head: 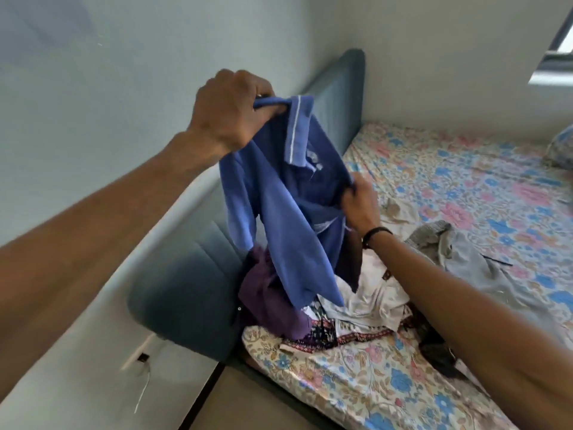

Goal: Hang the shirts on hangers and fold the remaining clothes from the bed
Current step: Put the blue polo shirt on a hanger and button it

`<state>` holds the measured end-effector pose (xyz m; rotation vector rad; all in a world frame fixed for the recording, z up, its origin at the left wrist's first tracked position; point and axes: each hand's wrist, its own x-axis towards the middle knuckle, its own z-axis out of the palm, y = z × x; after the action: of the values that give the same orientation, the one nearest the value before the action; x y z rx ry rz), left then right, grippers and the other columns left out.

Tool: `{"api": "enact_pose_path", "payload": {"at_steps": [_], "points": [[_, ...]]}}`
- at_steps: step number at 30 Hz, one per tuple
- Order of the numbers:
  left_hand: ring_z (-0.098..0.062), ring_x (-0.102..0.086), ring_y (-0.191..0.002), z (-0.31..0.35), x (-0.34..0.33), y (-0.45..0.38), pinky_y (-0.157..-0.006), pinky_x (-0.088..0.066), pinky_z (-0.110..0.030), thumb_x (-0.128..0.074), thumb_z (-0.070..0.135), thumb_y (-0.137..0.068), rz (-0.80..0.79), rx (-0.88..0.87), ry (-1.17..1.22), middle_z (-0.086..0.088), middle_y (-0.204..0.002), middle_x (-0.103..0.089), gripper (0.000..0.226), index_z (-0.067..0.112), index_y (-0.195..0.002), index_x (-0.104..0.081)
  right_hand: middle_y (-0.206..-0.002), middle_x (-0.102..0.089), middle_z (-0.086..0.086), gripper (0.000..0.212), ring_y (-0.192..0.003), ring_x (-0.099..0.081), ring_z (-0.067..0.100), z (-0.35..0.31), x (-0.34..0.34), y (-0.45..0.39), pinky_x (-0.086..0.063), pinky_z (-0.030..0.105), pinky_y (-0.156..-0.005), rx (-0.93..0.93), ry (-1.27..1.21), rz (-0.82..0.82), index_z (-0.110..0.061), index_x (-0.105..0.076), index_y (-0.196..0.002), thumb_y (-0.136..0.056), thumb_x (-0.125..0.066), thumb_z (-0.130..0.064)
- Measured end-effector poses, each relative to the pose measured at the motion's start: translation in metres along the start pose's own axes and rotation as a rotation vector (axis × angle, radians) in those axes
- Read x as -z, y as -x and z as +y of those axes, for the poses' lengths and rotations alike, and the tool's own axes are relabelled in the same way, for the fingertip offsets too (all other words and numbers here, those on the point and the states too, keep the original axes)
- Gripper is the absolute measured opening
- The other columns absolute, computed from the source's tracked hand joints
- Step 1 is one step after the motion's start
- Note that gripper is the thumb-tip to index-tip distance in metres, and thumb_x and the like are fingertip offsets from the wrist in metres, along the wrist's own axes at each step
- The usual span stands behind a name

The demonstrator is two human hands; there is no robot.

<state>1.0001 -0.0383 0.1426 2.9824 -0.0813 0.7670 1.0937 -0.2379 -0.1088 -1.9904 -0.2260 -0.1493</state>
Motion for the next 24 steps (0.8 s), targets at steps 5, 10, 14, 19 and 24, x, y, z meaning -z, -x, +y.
{"api": "enact_pose_path", "payload": {"at_steps": [5,10,14,19,24], "points": [[-0.031,-0.067,-0.089,-0.028,0.073,0.002,-0.081,-0.055,-0.042,-0.081,0.040,-0.081,-0.235,0.006,-0.015,-0.001,-0.089,-0.069,0.021,0.030,-0.098,-0.073,-0.082,-0.064,0.008,0.027,-0.079,-0.058,0.021,-0.101,0.065,-0.032,-0.037,0.033,-0.068,-0.028,-0.220,0.266,-0.015,-0.064,-0.084,-0.105,-0.049,-0.024],[-0.024,-0.059,-0.068,-0.069,0.136,0.048,-0.065,-0.042,-0.034,-0.061,0.075,-0.062,-0.244,0.126,-0.092,-0.001,-0.069,-0.062,0.057,0.018,-0.064,-0.057,-0.054,-0.047,0.000,0.054,-0.059,-0.052,0.021,-0.147,0.117,-0.002,-0.030,0.037,-0.054,0.354,0.192,-0.035,-0.012,-0.049,-0.062,-0.097,-0.045,-0.053],[-0.032,-0.058,-0.066,-0.106,0.161,0.104,-0.064,-0.040,-0.033,-0.054,0.064,-0.067,-0.137,0.212,-0.168,-0.006,-0.067,-0.061,0.048,0.016,-0.062,-0.056,-0.066,-0.060,-0.001,0.066,-0.060,-0.060,0.025,-0.157,0.162,0.039,-0.044,0.038,-0.053,0.914,0.705,-0.238,-0.017,-0.062,-0.082,-0.079,-0.060,-0.083],[-0.016,-0.067,-0.072,-0.109,0.159,0.178,-0.066,-0.050,-0.033,-0.074,0.068,-0.064,-0.521,0.173,0.026,0.007,-0.068,-0.070,0.043,0.026,-0.072,-0.071,-0.051,-0.049,-0.022,0.037,-0.053,-0.048,-0.005,-0.181,0.203,0.100,-0.033,0.012,-0.049,0.745,0.720,-0.425,-0.044,-0.056,-0.073,-0.069,-0.091,-0.054],[-0.014,-0.074,-0.079,-0.096,0.145,0.229,-0.075,-0.058,-0.041,-0.086,0.080,-0.043,-0.917,0.204,0.350,0.001,-0.083,-0.078,0.067,0.025,-0.081,-0.080,-0.079,-0.076,-0.006,0.034,-0.072,-0.062,0.002,-0.185,0.251,0.164,-0.053,0.031,-0.069,0.180,0.615,-0.974,-0.025,-0.079,-0.092,-0.075,-0.087,-0.054]]}}
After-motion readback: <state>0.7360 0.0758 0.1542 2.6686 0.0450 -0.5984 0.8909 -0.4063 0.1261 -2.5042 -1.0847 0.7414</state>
